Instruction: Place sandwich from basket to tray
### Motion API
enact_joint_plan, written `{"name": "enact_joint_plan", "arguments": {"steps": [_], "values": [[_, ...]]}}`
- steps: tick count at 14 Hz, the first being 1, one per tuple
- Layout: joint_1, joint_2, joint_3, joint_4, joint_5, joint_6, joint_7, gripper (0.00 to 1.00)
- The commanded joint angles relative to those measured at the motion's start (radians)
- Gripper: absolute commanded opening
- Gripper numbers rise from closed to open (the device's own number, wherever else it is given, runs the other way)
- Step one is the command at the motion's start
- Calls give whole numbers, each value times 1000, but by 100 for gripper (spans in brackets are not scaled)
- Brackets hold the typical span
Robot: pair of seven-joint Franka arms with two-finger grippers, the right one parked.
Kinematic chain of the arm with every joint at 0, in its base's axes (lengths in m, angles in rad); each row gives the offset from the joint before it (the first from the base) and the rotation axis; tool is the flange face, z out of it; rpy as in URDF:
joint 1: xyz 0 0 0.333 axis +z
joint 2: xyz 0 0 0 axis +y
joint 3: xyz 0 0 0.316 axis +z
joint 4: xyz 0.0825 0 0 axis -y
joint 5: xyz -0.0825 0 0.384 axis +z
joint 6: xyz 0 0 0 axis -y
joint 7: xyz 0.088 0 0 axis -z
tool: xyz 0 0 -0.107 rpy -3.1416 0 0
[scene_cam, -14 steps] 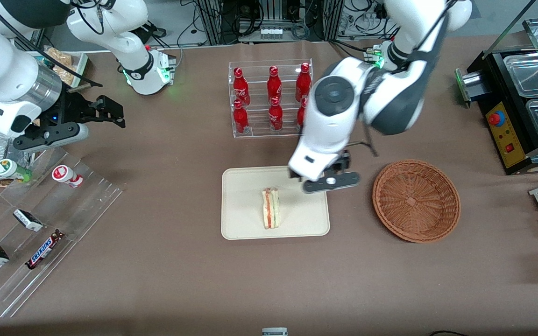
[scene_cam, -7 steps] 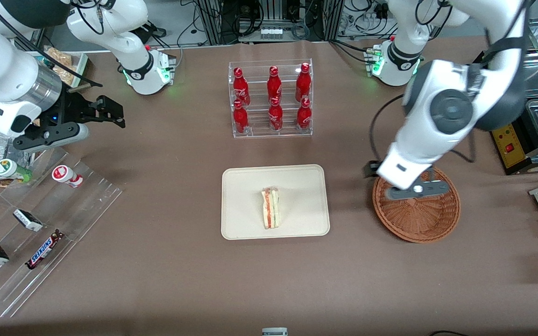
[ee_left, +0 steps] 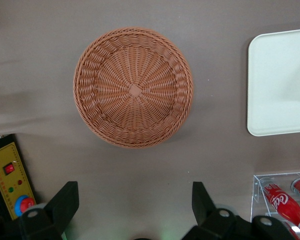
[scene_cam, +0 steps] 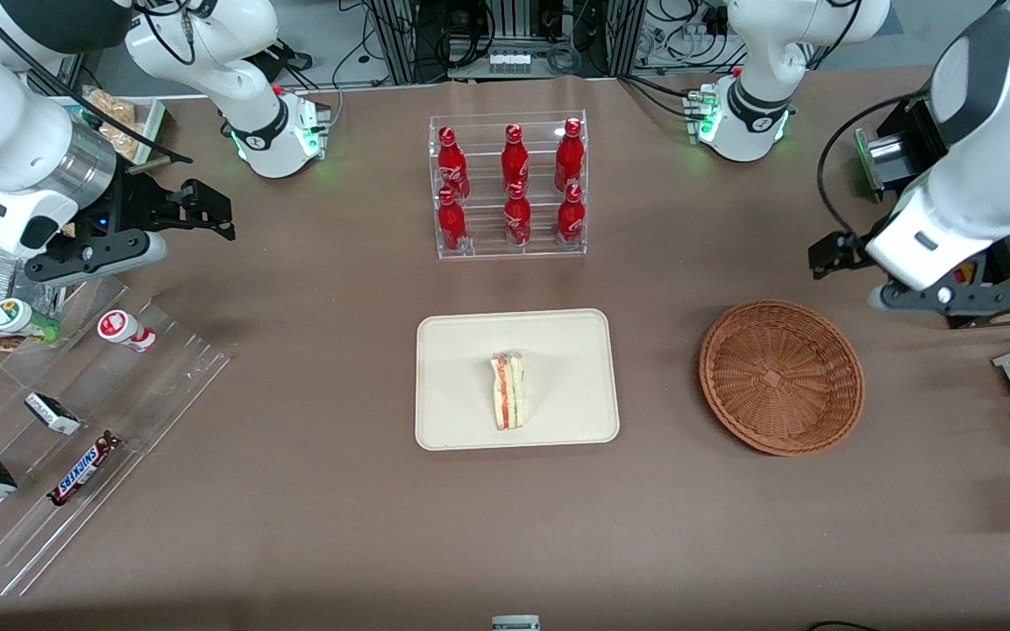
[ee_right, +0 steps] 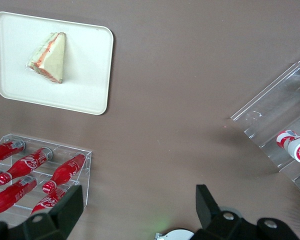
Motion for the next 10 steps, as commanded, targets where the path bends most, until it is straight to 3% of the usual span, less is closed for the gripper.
{"name": "enact_joint_plan", "arguments": {"steps": [1, 4, 10], "values": [[65, -20, -20, 35, -19, -20, 32, 100], [143, -38, -60, 67, -56, -26, 148, 100], [159, -46, -52, 63, -16, -37, 219, 100]]}}
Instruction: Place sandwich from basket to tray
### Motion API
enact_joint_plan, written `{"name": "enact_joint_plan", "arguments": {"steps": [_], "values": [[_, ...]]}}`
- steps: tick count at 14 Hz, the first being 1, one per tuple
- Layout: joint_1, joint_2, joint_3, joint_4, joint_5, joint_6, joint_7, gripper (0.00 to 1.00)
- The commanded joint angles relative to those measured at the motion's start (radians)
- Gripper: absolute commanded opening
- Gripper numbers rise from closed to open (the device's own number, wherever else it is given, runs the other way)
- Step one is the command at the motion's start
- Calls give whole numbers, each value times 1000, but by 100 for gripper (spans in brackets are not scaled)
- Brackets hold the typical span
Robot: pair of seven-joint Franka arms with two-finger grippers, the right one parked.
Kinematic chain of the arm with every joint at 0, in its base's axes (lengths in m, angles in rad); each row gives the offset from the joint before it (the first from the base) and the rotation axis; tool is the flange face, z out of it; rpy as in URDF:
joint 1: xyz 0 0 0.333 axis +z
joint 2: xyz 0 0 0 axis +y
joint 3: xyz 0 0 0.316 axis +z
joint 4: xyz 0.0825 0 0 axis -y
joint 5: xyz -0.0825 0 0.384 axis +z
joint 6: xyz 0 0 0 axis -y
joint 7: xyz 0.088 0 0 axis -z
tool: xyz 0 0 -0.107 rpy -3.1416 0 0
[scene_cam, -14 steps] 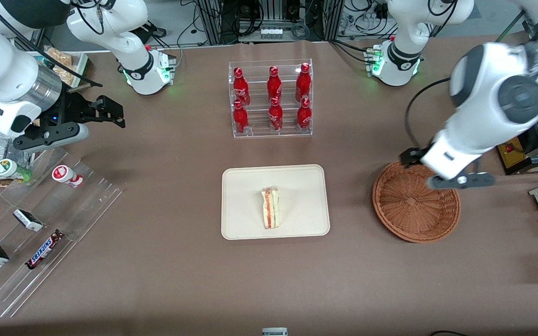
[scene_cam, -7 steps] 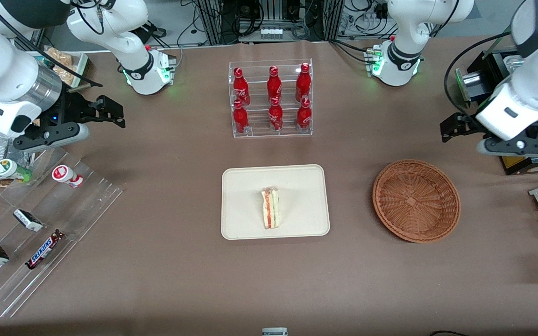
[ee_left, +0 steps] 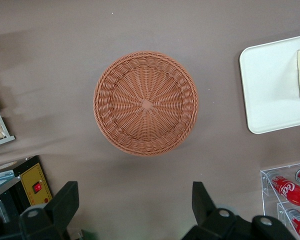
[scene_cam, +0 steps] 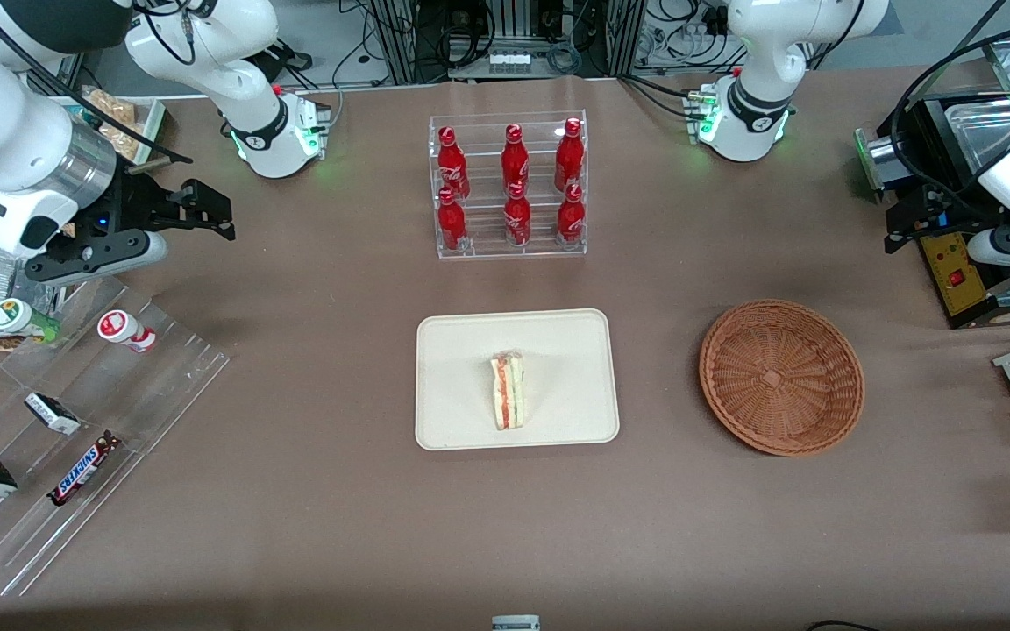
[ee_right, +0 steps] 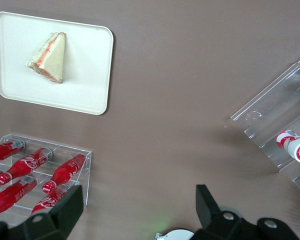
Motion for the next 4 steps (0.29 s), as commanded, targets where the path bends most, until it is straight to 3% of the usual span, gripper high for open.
{"name": "enact_joint_plan", "arguments": {"steps": [1, 4], "values": [[11, -4, -12, -3, 16, -18, 13, 100], [12, -1, -12, -14, 17, -15, 10, 100]]}}
